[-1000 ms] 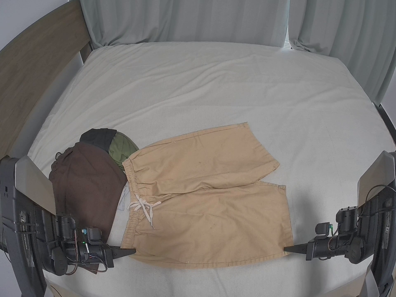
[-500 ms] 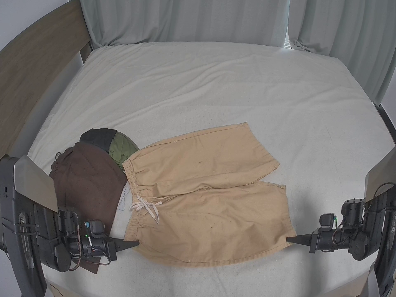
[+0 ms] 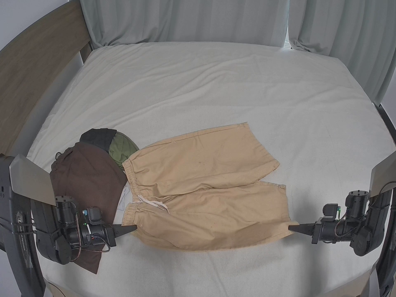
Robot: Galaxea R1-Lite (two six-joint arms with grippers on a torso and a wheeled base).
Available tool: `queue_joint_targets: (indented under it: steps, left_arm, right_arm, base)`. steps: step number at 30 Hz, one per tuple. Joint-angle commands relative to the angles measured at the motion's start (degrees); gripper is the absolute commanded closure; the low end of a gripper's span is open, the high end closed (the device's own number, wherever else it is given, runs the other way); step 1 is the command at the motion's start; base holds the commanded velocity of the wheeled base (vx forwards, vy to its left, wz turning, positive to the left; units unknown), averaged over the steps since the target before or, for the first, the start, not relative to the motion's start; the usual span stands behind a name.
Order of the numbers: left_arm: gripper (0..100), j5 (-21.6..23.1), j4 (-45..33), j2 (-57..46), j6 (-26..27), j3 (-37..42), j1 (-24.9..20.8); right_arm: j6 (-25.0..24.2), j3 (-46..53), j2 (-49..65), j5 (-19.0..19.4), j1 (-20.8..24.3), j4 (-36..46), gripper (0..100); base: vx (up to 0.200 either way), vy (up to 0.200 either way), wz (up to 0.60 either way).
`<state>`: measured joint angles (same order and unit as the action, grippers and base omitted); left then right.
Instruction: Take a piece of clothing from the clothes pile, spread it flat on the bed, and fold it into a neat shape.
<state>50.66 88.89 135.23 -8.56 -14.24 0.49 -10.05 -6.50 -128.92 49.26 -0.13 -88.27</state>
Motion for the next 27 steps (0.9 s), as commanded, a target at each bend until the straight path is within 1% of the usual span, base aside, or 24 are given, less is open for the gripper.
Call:
queue_joint_targets:
  steps: [1, 4, 11, 12, 17, 27]
  left_arm:
    - [100, -0.13, 0.05, -1.37, -0.23, -1.14, -0.14]
    - [100, -1.45, 0.05, -3.13, -0.76, -1.32, -0.49]
    - [100, -4.43, -0.04, -6.29, -2.96, -1.67, -2.33]
    - [100, -5.75, 0.05, -6.91, -4.1, -1.85, -2.95]
    - [100, -8.21, 0.05, -7.44, -6.38, -2.46, -3.65]
    - [100, -9.09, -0.04, -8.58, -6.74, -2.46, -4.62]
  right_arm:
    - [-0.33, -0.8, 1.39, -0.04, -0.13, -0.06, 100]
    - [-1.38, -0.97, 2.09, 0.04, -0.04, -0.06, 100]
    - [-1.56, -1.41, 4.11, 0.22, -0.04, -0.06, 100]
    - [-1.64, -1.41, 4.73, 0.31, 0.13, -0.06, 100]
    - [-2.87, -1.5, 6.13, 0.22, 0.4, -0.06, 100]
    - [-3.75, -1.68, 8.77, 0.22, 0.49, -0.06, 100]
  base:
    - [0.0, 0.0, 0.0]
    - [0.0, 0.0, 0.0]
    - [0.0, 0.0, 0.0]
    - [0.0, 0.0, 0.0]
    - [0.0, 0.0, 0.0]
    - [0.0, 0.0, 0.0]
